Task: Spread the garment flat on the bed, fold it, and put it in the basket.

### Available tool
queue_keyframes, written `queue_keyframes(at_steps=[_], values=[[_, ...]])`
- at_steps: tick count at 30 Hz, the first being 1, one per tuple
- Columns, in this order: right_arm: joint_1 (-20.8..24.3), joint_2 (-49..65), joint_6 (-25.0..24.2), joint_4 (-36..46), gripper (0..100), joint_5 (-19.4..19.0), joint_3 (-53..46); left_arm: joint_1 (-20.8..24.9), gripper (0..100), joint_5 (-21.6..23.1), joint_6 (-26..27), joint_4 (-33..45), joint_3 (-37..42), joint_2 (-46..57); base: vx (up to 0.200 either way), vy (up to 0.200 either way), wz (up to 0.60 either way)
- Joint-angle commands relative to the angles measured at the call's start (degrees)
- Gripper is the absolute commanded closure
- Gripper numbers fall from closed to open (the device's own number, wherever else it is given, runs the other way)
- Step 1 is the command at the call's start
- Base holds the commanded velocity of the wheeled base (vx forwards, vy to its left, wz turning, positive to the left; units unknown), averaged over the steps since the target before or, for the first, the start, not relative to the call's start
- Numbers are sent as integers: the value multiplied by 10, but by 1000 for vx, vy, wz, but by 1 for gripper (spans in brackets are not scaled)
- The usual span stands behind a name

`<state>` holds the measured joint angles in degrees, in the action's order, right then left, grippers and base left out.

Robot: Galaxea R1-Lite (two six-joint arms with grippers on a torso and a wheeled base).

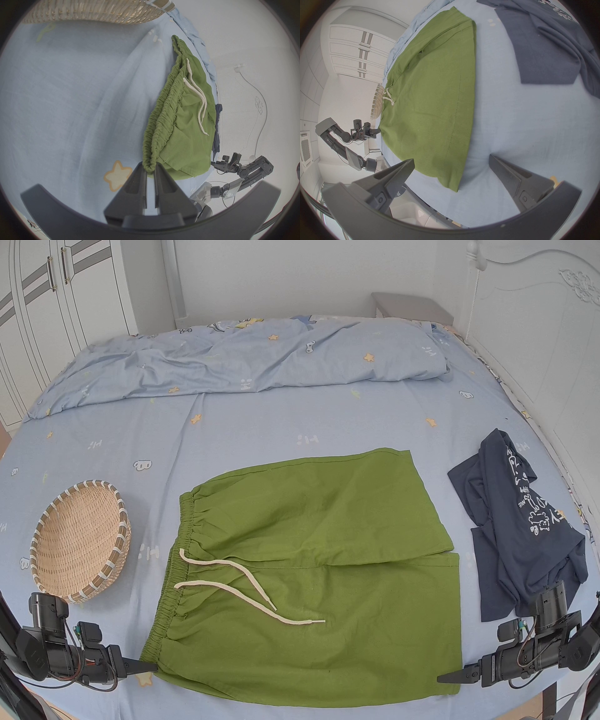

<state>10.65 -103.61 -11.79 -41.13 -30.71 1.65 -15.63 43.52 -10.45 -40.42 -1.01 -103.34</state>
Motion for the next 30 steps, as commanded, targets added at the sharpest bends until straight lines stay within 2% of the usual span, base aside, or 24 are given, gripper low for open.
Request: queue_keyframes(at_steps=[1, 11, 18, 30], values=[[6, -62, 2, -11, 0, -17, -16, 1, 100, 0, 1, -4, 10, -2, 0, 0, 0], [18, -28, -3, -7, 0, -85, -16, 6, 100, 1, 1, -5, 7, 2, 0, 0, 0], [29, -33, -3, -2, 0, -109, -16, 6, 100, 23, 1, -12, 6, 3, 0, 0, 0], [31, -37, -3, -12, 0, -110, -16, 6, 100, 23, 1, -12, 9, 4, 0, 0, 0]])
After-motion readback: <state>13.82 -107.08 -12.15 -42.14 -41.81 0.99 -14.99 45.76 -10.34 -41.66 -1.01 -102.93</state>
